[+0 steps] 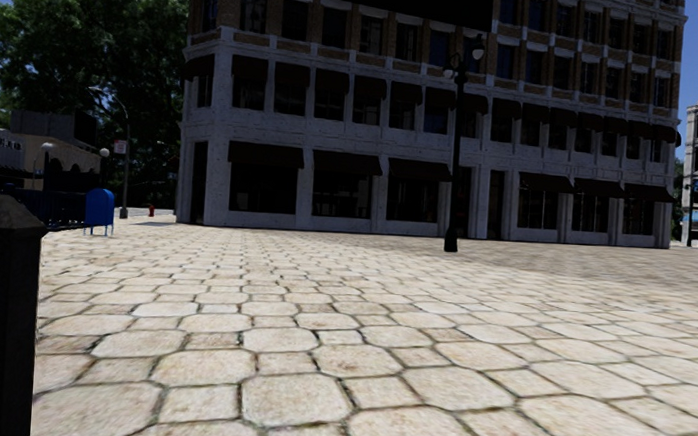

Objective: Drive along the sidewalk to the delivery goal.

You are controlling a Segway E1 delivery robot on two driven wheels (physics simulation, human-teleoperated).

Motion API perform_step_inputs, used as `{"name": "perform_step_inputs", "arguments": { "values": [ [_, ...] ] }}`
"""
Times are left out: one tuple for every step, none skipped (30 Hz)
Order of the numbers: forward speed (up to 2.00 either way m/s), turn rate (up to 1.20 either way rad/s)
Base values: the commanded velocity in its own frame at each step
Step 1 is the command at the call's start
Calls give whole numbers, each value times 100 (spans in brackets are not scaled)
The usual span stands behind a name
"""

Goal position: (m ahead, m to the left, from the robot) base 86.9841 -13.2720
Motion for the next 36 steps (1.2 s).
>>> {"name": "perform_step_inputs", "arguments": {
  "values": [
    [155,0],
    [155,0],
    [155,0],
    [155,0],
    [155,0],
    [155,0],
    [155,0],
    [155,0],
    [155,0],
    [155,0],
    [155,0],
    [155,0],
    [155,0],
    [155,0],
    [155,0],
    [155,0],
    [155,0],
    [155,6],
    [155,6],
    [155,17],
    [155,27],
    [155,27],
    [168,35],
    [200,38],
    [200,40],
    [200,40],
    [200,40],
    [200,40],
    [200,40],
    [200,40],
    [200,40],
    [200,40],
    [200,40],
    [200,40],
    [200,40],
    [200,40]
  ]
}}
